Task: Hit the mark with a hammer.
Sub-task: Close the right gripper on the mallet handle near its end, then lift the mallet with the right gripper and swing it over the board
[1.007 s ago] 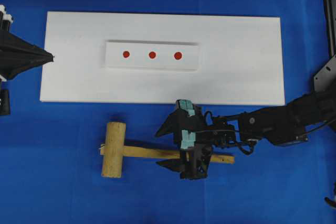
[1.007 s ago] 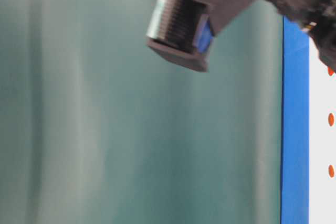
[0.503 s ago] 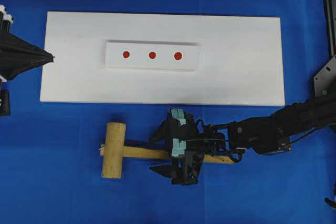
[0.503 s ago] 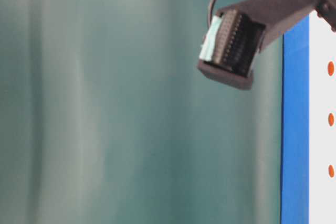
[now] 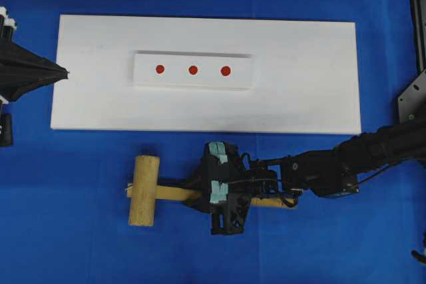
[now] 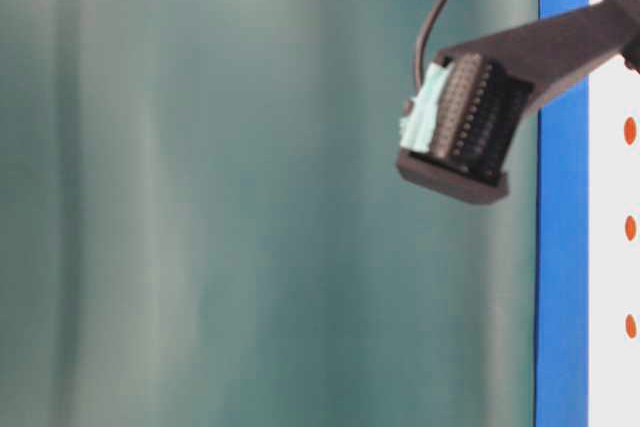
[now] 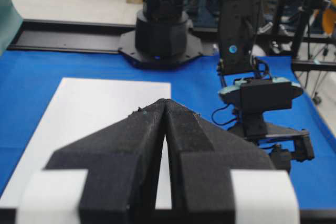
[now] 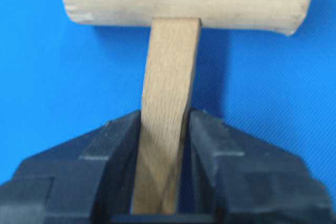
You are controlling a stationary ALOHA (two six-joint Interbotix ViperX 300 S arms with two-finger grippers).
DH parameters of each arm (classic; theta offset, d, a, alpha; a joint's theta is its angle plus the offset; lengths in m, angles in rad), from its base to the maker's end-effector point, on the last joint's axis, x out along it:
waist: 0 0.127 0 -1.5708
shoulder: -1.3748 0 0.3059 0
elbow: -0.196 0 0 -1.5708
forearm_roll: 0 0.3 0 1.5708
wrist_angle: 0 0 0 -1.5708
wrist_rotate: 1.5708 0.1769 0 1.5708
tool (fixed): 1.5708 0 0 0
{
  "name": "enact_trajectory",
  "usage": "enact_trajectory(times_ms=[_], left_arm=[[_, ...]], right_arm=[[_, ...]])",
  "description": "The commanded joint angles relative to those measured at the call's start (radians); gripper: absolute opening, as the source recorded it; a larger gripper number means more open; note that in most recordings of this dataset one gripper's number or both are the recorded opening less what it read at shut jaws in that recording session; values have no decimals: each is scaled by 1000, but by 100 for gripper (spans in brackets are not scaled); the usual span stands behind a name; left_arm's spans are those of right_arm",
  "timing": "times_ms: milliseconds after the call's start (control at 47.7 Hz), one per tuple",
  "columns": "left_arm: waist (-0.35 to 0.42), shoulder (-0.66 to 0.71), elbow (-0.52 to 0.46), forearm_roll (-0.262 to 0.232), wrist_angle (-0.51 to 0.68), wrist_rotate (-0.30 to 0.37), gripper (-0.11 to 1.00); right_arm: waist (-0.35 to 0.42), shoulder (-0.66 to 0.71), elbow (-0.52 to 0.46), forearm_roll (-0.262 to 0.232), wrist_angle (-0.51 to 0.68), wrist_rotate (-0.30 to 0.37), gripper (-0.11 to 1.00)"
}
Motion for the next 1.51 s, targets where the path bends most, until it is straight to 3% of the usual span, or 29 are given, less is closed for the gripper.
enact_trajectory(times_ms=[0, 356, 503, 860, 1111, 1489], left_arm=[[-2, 5, -9, -3, -6, -3, 0], [-2, 5, -9, -3, -6, -6, 0], [0, 5, -11, -3, -6, -46, 0], [-2, -2, -11, -3, 0, -74, 0], [-2, -15, -11, -3, 6, -97, 0], [-2, -17, -11, -3, 17, -98, 0]], right_arm=[[5, -21, -15, -2, 0, -3, 12], [-12, -161, 31, -3, 25, -52, 11], [-25, -225, 52, -3, 41, -67, 11], [-49, -448, 95, -5, 150, -140, 11], [-63, -477, 110, -6, 147, -156, 11], [-232, -488, 115, -15, 160, -261, 11]])
